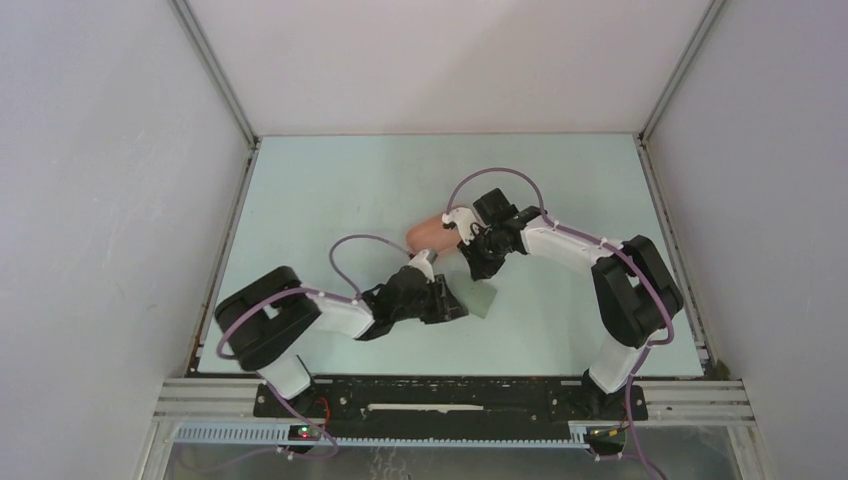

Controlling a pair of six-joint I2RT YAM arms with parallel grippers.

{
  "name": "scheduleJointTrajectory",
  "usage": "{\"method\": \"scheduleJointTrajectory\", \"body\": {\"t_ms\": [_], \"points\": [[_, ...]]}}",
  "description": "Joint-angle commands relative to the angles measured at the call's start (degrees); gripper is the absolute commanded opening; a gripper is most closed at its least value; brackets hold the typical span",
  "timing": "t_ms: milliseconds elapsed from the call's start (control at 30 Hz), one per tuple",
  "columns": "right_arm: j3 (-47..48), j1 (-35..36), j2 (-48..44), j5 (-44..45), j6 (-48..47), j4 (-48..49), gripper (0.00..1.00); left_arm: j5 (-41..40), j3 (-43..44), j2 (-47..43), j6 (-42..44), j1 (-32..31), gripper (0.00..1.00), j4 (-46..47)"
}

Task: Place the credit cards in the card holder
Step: Close the card holder at the center of the board.

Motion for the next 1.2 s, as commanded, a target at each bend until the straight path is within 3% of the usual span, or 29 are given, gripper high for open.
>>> {"method": "scheduleJointTrajectory", "body": {"t_ms": [0,167,333,533,767,1167], "points": [[2.2,-2.2,-1.5,-7.2,-8.1,-5.4,0.13,-5.1,-7.0,-11.8,2.6,0.0,0.41,5.0],[2.2,-3.3,-1.6,-10.4,-12.1,-7.3,0.16,-9.0,-11.4,-24.4,13.0,0.1,0.48,5.6],[0.9,-2.7,-2.2,-11.5,-15.2,-6.1,0.16,-10.7,-11.8,-29.0,23.8,0.1,0.48,8.9],[-2.1,-0.6,-4.1,-9.3,-19.9,-3.0,0.15,-5.4,-14.3,-23.2,31.3,0.3,0.45,20.8],[-6.8,-0.4,-8.2,-12.5,-26.8,-0.1,0.14,-1.7,-26.1,-13.2,32.5,3.0,0.46,52.6],[-8.7,0.6,-9.7,-12.5,-30.7,1.3,0.18,5.8,-20.0,-2.8,29.8,6.4,0.56,48.1]]}}
